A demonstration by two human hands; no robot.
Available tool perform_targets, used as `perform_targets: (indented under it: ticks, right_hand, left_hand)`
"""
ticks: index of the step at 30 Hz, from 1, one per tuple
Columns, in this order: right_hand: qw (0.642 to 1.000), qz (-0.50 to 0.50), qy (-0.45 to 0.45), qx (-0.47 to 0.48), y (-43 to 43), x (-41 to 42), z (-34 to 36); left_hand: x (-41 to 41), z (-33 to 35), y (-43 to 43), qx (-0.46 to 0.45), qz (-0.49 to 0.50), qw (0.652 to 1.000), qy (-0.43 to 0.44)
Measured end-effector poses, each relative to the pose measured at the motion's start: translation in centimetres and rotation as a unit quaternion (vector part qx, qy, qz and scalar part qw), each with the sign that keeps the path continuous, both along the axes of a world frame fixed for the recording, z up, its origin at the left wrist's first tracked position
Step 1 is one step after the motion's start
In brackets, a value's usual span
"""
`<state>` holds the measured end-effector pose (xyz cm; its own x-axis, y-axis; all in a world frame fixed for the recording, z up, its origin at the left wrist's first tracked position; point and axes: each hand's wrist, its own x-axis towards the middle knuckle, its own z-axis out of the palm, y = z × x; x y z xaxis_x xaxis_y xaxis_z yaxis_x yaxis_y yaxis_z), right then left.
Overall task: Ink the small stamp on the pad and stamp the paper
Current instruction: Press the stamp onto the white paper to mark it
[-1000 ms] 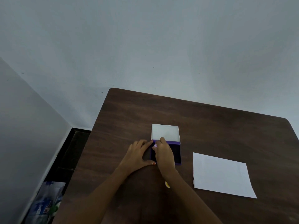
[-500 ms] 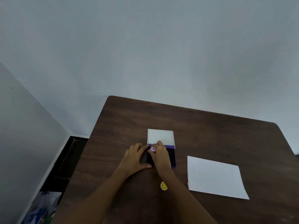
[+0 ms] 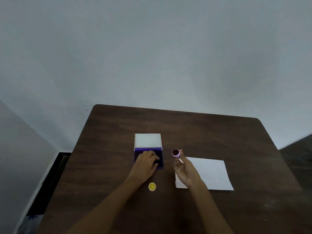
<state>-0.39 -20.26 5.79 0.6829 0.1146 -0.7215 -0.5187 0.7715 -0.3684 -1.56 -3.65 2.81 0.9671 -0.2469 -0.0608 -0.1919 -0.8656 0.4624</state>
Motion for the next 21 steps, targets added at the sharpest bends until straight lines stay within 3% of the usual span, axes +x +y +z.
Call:
perform_targets:
  ticks: [3,6,9,13,17,21]
  right_hand:
    - [0.999,0.005,-0.018,-0.042,-2.2,-0.1,-0.2]
    - [0.988,0.039,-0.056,-0.142,-4.4,-0.3,-0.7]
    - [0.950,0.086,-0.076,-0.292,-6.2,-0.6,-1.4]
    - [0.899,0.087,-0.065,-0.424,-7.3,-0.5,-2.2]
    - [0.855,0.100,-0.086,-0.502,-6.6,0.0,-2.9]
    - [0.809,0.130,-0.104,-0.563,-5.3,0.8,-3.4]
  left_hand:
    - [-0.2,-0.6,-3.7,0.004,-0.028,0.999,0.017]
    - [-0.3,-1.5,-6.4,0.008,-0.035,0.998,0.060]
    - [-0.3,-2.3,-7.6,0.011,-0.035,0.995,0.097]
    - [-0.3,-3.2,-7.8,0.026,-0.053,0.993,0.105]
    - [-0.3,-3.7,-7.5,0.043,-0.052,0.991,0.115]
    - [-0.4,-3.7,-7.7,0.109,-0.071,0.989,0.071]
